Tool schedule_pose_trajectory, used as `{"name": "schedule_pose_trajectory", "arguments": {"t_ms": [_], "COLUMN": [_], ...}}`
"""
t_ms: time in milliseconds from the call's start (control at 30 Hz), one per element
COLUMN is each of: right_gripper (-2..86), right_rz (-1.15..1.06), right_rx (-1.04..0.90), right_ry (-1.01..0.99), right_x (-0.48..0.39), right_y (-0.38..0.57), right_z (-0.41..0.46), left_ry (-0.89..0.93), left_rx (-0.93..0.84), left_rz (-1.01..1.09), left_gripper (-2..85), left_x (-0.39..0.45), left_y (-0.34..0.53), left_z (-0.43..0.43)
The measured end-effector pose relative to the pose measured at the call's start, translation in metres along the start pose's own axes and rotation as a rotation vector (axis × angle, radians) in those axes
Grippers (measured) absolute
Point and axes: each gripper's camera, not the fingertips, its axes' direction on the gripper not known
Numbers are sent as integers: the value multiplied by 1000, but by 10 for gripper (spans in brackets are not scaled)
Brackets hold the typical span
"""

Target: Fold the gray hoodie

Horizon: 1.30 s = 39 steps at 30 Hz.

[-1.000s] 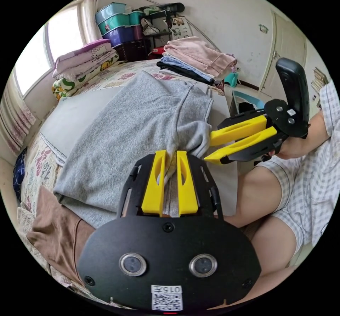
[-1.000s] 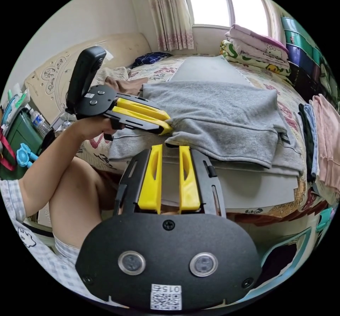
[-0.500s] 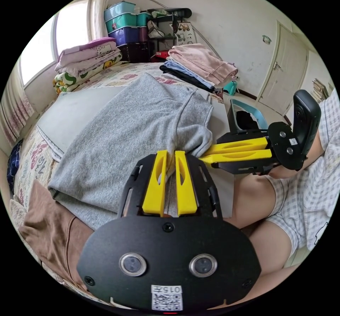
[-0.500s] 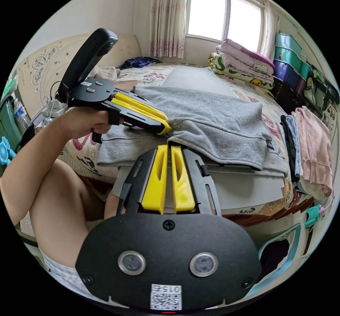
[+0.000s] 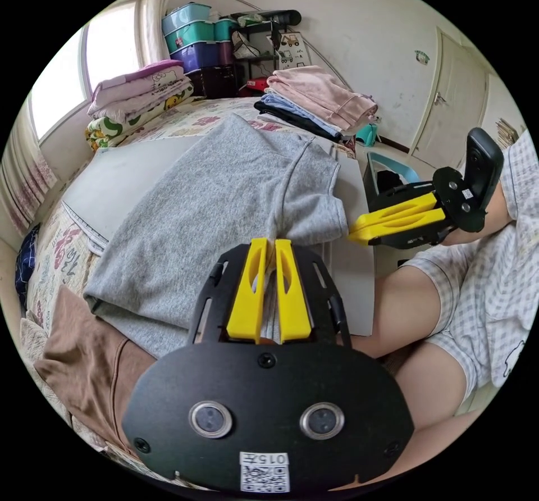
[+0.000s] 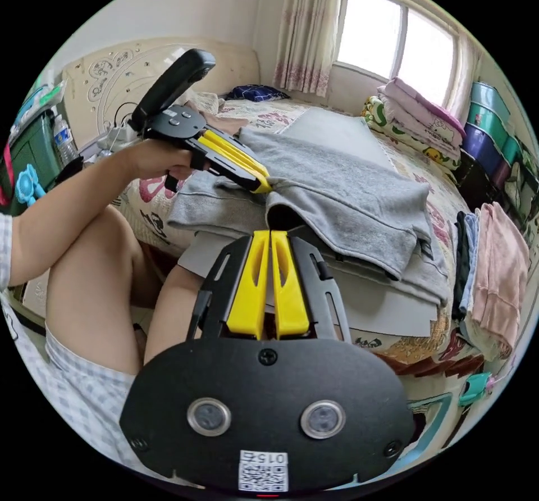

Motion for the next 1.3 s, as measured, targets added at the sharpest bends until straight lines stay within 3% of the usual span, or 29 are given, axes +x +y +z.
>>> {"name": "schedule_pose_trajectory", "arguments": {"t_ms": [100, 200, 333, 533, 633, 833, 1067, 1200, 1300], "right_gripper": [-2, 11, 36, 49, 58, 60, 65, 64, 80], "right_rz": [-27, 54, 170, 402, 413, 475, 437, 507, 632], "right_rx": [-77, -116, -47, 32, 122, 21, 31, 164, 218], "right_ry": [14, -113, -206, -151, -73, -221, -279, -163, -199], "right_x": [-1, 18, 76, 204, 234, 278, 317, 376, 436], "right_y": [-17, -33, -47, -51, -60, -113, -137, -144, -160], "right_z": [-6, -30, -102, -189, -221, -219, -274, -343, -362], "left_ry": [7, 9, 27, 86, 110, 123, 187, 178, 122], "left_rx": [-41, -54, -31, 90, 142, -46, -82, -56, 20], "left_rz": [-7, -20, -42, -93, -107, -139, -197, -184, -210], "left_gripper": [34, 49, 57, 70, 70, 63, 61, 61, 61], "left_x": [-3, -7, -16, -17, -11, -11, -30, -42, -65], "left_y": [1, 4, 16, 18, 2, -9, -13, -53, -113], "left_z": [11, 11, 1, -11, -6, 74, 87, 81, 81]}}
